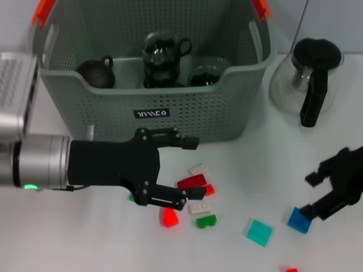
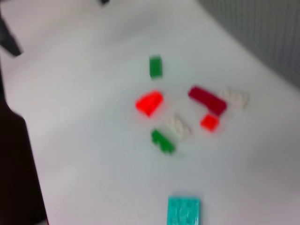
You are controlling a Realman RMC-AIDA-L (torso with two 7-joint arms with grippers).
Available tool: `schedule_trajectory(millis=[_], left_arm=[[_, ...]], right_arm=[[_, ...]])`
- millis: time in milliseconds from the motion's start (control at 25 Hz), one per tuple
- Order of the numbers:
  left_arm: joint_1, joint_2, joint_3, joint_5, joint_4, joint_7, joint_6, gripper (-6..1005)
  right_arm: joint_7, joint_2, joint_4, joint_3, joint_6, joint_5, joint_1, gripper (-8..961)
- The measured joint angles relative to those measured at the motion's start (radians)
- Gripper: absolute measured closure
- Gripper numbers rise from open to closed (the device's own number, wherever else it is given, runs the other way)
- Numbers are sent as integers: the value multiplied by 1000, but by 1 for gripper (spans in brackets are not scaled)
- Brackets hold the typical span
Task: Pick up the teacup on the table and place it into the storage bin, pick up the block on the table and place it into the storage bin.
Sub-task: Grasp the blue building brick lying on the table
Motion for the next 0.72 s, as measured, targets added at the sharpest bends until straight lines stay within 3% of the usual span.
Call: schedule_trajectory(millis=[120,200,320,720], left_arm=[[16,-2,3,35,-45,56,-72,122],[15,-2,5,55,-59,63,-93,122],[11,-2,7,90,-76,72,-123,122],[9,-2,0,106,-111,110,-196,122]], right_arm=[[63,44,-6,-65,10,-123,45,63],[112,58,1,-127,30,-163,64,63],[215,57,10,-251,81,-167,71,63],[332,60,47,-400,207,-170,54,63]])
